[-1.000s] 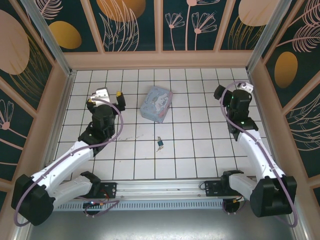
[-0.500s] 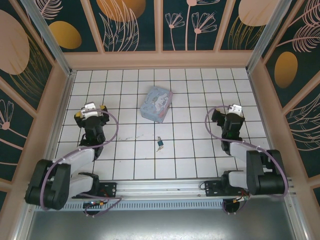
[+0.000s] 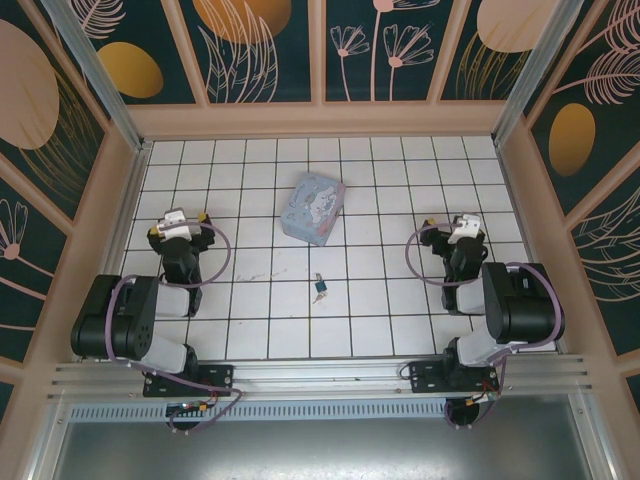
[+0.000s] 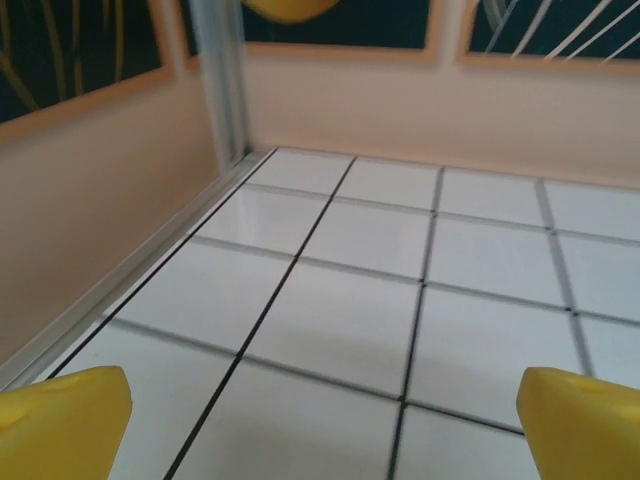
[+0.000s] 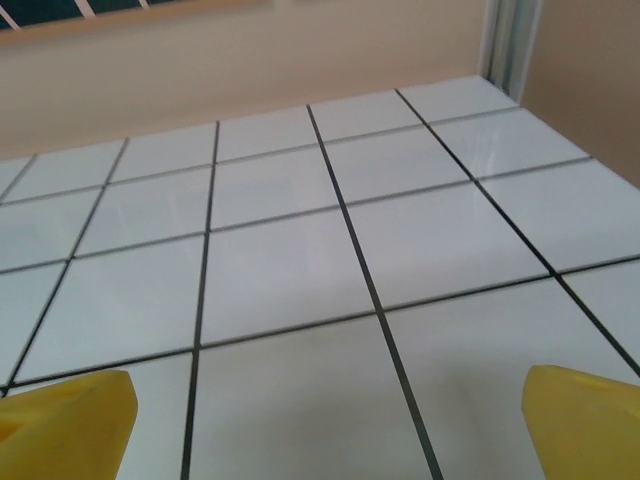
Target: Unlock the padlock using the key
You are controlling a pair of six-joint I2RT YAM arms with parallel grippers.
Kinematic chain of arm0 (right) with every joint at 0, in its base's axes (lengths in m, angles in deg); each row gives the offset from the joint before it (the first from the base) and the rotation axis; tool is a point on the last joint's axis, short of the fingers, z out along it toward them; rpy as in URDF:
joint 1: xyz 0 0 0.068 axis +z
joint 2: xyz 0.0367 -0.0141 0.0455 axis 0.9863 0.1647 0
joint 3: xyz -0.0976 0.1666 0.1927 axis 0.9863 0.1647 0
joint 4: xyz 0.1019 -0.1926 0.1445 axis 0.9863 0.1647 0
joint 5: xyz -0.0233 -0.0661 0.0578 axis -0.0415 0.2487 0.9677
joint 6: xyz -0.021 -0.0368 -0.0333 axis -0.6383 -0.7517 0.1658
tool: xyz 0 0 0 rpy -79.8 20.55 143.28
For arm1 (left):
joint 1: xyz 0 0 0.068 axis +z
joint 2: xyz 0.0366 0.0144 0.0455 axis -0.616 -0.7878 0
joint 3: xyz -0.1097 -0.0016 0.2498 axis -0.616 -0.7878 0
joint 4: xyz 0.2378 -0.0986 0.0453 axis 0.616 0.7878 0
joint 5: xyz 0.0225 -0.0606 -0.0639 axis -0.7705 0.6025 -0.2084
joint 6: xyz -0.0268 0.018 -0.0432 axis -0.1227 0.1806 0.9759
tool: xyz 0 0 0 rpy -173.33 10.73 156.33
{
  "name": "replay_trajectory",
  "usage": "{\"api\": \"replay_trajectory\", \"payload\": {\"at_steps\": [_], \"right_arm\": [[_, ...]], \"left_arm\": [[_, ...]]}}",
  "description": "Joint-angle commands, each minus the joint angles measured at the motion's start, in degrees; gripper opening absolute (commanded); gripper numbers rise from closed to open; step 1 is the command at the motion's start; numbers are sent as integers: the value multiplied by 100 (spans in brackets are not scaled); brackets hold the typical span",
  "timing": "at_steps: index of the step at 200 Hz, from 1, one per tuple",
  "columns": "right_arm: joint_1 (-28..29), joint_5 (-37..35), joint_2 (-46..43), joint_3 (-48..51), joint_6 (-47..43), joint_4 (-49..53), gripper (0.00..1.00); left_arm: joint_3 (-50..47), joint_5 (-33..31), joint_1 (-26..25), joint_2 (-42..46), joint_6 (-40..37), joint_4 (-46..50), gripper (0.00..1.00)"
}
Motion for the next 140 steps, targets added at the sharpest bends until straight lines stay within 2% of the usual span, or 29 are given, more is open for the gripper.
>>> {"api": "replay_trajectory", "payload": {"at_steps": [1, 21, 50, 61, 140], "right_arm": [[-97, 276, 10, 21, -19, -623, 99], [-190, 277, 16, -140, 74, -318, 99], [-156, 277, 25, -141, 43, -312, 99], [-2, 25, 26, -168, -55, -285, 99], [-105, 351, 44, -250, -75, -134, 99]], "left_arm": [[-161, 678, 28, -80, -116, -653, 99], [88, 764, 122, -132, -14, -242, 99], [75, 833, 190, -125, 23, -274, 99], [35, 822, 195, -113, 21, -335, 99], [37, 823, 186, -108, 21, -333, 99]]}}
